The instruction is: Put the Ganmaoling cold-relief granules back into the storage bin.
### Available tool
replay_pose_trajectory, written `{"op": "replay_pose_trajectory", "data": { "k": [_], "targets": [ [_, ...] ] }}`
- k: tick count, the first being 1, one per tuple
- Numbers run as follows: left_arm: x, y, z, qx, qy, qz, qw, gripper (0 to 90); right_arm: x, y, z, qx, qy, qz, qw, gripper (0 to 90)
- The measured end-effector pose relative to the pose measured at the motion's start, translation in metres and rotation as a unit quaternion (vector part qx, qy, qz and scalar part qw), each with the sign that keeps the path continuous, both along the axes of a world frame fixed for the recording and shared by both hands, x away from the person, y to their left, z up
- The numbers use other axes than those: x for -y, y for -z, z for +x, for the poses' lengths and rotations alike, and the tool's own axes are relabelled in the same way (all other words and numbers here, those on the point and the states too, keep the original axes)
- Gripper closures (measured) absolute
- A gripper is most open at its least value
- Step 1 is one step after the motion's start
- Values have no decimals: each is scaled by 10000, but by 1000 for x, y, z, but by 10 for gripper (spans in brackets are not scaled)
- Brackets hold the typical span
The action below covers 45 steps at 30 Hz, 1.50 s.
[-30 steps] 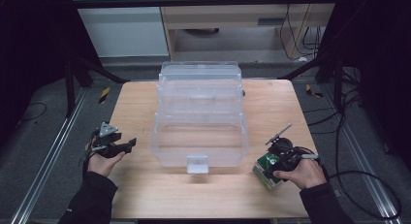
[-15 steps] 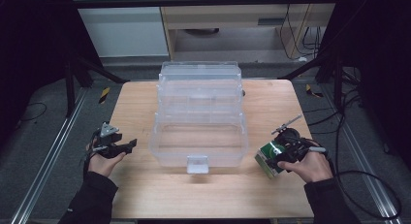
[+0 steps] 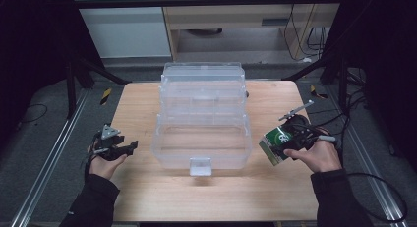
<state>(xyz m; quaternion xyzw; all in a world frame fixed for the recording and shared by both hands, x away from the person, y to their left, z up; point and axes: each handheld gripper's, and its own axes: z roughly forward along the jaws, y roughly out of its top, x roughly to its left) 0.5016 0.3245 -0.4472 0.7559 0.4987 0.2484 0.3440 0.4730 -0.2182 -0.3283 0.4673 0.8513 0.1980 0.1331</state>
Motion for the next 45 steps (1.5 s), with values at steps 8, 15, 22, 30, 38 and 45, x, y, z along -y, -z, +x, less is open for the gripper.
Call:
{"op": "replay_pose_trajectory", "data": {
  "k": [8, 15, 22, 30, 38, 45],
  "targets": [
    [1, 0, 0, 4, 24, 5, 10000, 384, -5, -12, 7, 111, -171, -56, 9998, 185],
    [1, 0, 0, -14, 16, 5, 10000, 385, -7, -28, 17, 136, -194, -23, 9997, 186],
    [1, 0, 0, -14, 20, -16, 10000, 385, -16, -41, 27, 234, -564, -34, 9981, 186],
    [1, 1, 0, -22, 43, 3, 10000, 385, -25, -50, 34, 249, -1066, -29, 9940, 186],
    [1, 1, 1, -44, 56, -8, 10000, 384, -35, -50, 44, 264, -1657, 35, 9858, 186],
    [1, 1, 1, -37, 60, -14, 10000, 385, -46, -53, 49, 406, -2148, -80, 9758, 186]
  ]
}}
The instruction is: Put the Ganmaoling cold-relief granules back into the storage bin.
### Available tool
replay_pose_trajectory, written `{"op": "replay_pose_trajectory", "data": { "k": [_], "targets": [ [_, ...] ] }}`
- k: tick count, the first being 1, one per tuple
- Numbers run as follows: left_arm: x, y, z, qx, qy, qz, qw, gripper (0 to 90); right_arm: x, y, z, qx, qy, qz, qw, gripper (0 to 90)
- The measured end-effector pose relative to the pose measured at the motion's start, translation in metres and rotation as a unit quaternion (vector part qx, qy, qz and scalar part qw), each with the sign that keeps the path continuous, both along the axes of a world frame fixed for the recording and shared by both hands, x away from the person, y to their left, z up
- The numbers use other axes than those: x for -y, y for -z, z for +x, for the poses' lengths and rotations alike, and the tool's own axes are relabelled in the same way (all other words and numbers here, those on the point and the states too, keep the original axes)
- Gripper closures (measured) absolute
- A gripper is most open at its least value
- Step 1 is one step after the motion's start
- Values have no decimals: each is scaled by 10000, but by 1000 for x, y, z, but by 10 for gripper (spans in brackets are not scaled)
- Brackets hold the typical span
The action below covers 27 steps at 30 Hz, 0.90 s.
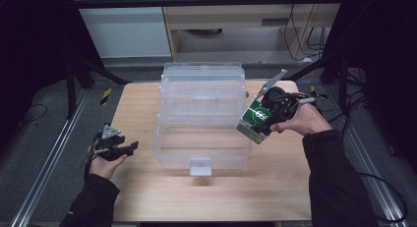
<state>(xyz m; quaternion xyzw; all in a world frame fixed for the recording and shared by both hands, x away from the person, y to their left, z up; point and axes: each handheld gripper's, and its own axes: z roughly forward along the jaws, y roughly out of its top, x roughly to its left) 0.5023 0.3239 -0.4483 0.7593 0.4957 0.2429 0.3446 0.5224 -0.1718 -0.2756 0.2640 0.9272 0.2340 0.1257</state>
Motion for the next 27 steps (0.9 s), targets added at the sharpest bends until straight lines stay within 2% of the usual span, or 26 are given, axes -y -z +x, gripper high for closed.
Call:
{"op": "replay_pose_trajectory", "data": {
  "k": [5, 10, 13, 19, 23, 27],
  "targets": [
    [0, 0, 0, 13, 5, -25, 10000, 386, -13, 3, 4, -30, -334, -157, 9993, 186],
    [0, 0, 0, 14, 8, -27, 10000, 385, -23, 6, 10, -59, -739, -275, 9969, 186],
    [-1, 0, 0, 15, 11, -45, 10000, 386, -27, 8, 14, -120, -986, -236, 9948, 185],
    [-1, 0, 0, 0, -3, -44, 10000, 385, -34, 9, 20, -287, -1264, -168, 9914, 184],
    [-1, 0, 0, -13, -4, -66, 10000, 385, -40, 14, 21, -372, -1552, -311, 9867, 184],
    [-1, 1, 1, -33, 2, -56, 10000, 385, -47, 18, 22, -415, -1898, -388, 9802, 184]
  ]
}}
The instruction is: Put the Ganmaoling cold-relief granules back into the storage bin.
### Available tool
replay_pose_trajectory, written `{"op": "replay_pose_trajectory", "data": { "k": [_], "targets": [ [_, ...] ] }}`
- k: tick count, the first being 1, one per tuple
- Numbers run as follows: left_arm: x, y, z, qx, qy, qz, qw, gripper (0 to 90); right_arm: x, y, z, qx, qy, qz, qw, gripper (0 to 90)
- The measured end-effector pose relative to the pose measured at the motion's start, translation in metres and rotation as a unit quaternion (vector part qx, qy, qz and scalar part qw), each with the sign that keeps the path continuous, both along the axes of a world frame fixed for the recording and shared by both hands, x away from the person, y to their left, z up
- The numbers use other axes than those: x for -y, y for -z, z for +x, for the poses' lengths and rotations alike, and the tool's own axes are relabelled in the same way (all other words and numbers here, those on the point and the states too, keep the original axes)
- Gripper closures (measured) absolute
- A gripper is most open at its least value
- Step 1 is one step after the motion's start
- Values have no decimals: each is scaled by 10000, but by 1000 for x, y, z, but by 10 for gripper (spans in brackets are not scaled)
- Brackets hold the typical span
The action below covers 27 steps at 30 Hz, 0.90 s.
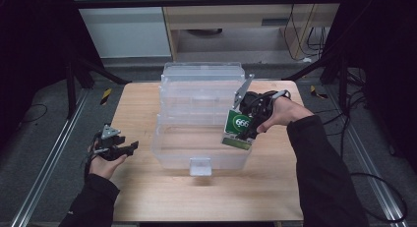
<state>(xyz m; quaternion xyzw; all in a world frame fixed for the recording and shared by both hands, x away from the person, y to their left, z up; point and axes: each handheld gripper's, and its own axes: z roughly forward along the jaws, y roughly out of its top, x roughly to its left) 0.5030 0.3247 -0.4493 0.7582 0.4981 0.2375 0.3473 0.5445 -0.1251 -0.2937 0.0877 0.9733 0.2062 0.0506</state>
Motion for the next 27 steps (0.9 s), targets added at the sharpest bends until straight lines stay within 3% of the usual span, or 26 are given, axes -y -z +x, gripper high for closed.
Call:
{"op": "replay_pose_trajectory", "data": {
  "k": [7, 13, 27],
  "targets": [
    [0, 0, 0, 7, -1, -24, 10000, 385, -13, -2, 4, 70, -403, -144, 9991, 182],
    [0, 1, 0, 3, -5, -23, 10000, 385, -22, 5, 6, -59, -701, -199, 9973, 181],
    [0, 2, 1, -23, 24, 9, 10000, 385, -23, 20, 15, 0, -938, -430, 9947, 181]
  ]
}}
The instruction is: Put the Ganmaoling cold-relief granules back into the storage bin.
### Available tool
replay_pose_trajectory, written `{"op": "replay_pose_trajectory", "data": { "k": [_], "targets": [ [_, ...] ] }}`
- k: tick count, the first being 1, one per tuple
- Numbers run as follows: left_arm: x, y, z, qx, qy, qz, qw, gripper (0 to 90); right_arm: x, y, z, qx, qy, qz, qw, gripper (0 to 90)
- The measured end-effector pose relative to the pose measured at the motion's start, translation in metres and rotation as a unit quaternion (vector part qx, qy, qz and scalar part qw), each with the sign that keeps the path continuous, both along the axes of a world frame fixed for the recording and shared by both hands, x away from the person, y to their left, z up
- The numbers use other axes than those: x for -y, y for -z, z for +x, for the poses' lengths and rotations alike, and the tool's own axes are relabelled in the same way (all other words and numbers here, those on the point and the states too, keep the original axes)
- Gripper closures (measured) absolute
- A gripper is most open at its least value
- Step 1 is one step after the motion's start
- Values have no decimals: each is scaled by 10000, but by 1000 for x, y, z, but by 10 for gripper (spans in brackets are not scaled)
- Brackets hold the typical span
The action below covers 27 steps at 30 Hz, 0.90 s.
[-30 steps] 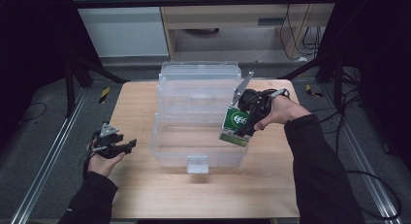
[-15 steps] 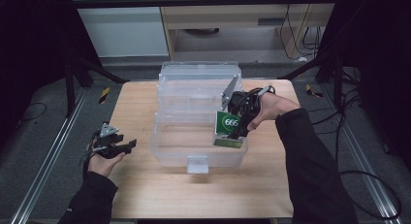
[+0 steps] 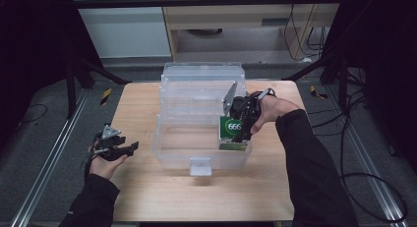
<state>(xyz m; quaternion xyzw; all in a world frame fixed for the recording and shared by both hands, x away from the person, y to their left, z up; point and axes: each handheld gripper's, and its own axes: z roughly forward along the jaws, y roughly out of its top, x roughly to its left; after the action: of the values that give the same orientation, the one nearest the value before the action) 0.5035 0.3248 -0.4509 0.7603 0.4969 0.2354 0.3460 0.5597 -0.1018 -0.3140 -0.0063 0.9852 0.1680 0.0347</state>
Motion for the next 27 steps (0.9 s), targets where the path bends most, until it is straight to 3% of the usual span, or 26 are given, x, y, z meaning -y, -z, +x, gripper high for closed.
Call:
{"op": "replay_pose_trajectory", "data": {
  "k": [11, 27],
  "targets": [
    [0, 0, 0, 8, 7, -7, 10000, 385, -3, 14, 3, 70, -136, -289, 9995, 180],
    [1, 1, 0, -2, 23, 5, 10000, 385, -10, 28, 4, 199, -282, -476, 9983, 180]
  ]
}}
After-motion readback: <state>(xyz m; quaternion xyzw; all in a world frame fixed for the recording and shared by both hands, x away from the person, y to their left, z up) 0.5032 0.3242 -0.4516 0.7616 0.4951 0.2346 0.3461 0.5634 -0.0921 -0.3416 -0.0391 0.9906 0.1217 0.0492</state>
